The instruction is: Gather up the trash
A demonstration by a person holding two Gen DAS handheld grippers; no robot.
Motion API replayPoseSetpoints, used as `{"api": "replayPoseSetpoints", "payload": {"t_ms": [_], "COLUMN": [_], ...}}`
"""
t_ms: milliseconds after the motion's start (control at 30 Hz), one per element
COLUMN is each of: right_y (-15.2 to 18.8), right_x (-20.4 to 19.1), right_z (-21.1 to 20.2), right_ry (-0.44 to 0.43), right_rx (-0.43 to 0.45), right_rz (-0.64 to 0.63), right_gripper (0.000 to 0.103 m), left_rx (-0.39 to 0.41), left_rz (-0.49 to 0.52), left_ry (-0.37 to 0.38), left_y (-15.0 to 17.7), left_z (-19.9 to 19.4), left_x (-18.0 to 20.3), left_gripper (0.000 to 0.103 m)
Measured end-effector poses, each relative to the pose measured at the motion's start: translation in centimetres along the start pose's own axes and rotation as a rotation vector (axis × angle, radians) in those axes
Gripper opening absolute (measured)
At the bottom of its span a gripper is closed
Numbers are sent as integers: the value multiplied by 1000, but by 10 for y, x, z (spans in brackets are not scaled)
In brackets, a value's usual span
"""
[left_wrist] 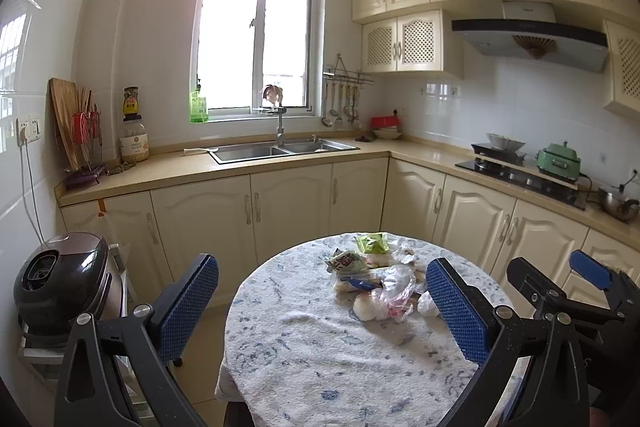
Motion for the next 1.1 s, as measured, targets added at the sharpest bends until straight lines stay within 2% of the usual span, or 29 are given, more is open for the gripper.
{"api": "replayPoseSetpoints", "payload": {"t_ms": [667,933,1100], "right_y": [-12,-19,-14], "right_x": [-7,2,9], "right_z": [-3,7,25], "right_ry": [-2,6,13], "right_rx": [8,-12,-43], "right_rz": [-24,-35,-45], "right_gripper": [103,103,103], "left_rx": [26,7,-32], "left_rz": [19,5,12], "left_ry": [8,12,17], "left_y": [3,2,3], "left_z": [-3,15,44], "left_x": [7,6,14], "left_gripper": [102,102,102]}}
Point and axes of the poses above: each gripper's, at about its wrist camera, not at the fingertips, and z roughly the way its jaws point, x to its right, y to its underside, the point moved 2 cm from there along z, roughly the way its jaws point, and after that the axes turned 13 degrees about -x, right-handed, at the moved point
